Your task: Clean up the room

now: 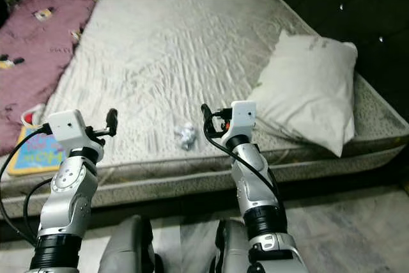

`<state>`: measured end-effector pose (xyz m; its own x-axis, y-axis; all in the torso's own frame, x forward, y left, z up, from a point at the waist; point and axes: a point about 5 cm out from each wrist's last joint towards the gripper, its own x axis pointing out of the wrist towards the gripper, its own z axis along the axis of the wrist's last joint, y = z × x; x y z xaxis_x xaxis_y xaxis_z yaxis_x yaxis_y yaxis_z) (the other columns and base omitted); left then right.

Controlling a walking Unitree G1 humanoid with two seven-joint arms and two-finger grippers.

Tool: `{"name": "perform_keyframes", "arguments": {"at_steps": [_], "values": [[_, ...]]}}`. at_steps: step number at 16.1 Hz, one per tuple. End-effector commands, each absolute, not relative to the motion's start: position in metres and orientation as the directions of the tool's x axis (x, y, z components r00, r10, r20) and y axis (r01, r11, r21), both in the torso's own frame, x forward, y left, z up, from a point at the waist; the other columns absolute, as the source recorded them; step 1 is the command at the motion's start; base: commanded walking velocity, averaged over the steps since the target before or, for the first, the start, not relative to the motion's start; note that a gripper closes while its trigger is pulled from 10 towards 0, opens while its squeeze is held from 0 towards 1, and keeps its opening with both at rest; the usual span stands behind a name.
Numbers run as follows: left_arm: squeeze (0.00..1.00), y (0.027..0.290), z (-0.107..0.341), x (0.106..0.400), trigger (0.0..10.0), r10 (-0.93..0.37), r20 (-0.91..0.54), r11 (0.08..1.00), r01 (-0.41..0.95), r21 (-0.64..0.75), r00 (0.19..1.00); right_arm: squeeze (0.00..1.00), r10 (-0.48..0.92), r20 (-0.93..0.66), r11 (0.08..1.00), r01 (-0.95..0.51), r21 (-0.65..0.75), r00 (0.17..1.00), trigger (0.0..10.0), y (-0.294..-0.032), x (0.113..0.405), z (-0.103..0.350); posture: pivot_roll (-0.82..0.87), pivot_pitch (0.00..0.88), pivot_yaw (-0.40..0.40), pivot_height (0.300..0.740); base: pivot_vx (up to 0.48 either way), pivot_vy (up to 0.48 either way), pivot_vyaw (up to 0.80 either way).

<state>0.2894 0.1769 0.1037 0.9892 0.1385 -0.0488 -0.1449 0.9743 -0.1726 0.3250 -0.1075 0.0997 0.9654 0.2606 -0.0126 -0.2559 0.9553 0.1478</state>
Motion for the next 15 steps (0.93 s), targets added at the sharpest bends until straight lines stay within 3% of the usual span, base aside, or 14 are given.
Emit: {"name": "perform_keyframes", "arguments": {"at_steps": [1, 8, 12, 15], "values": [[0.00, 0.1794, 0.1039, 0.2901, 10.0, 0.152, -0.048, 0.975, -0.157, -0.158, 0.987, 0.00, 0.274, -0.006, 0.951, -0.270, 0.148, 0.962, 10.0, -0.1041, 0.3263, 0.1016, -0.05, 0.011, -0.007, 0.566, 0.000, 0.000, 0.00], [0.00, 0.1837, 0.1015, 0.2891, 10.0, 0.192, -0.059, 0.968, -0.199, -0.152, 0.980, 0.00, 0.285, -0.013, 0.952, -0.281, 0.121, 0.958, 10.0, -0.1038, 0.3268, 0.1011, -0.06, 0.012, -0.009, 0.551, 0.000, 0.000, 0.00], [0.00, 0.1853, 0.1011, 0.2889, 10.0, 0.188, -0.055, 0.968, -0.195, -0.157, 0.981, 0.00, 0.311, -0.005, 0.946, -0.309, 0.101, 0.950, 10.0, -0.0994, 0.3260, 0.1014, -0.05, 0.009, -0.012, 0.551, 0.000, 0.000, 0.60], [0.00, 0.1842, 0.1009, 0.2893, 10.0, 0.177, -0.049, 0.970, -0.182, -0.160, 0.983, 0.00, 0.320, -0.006, 0.943, -0.318, 0.098, 0.948, 10.0, -0.0988, 0.3261, 0.1009, -0.05, 0.004, -0.014, 0.551, 0.320, 0.000, 0.00]]}}
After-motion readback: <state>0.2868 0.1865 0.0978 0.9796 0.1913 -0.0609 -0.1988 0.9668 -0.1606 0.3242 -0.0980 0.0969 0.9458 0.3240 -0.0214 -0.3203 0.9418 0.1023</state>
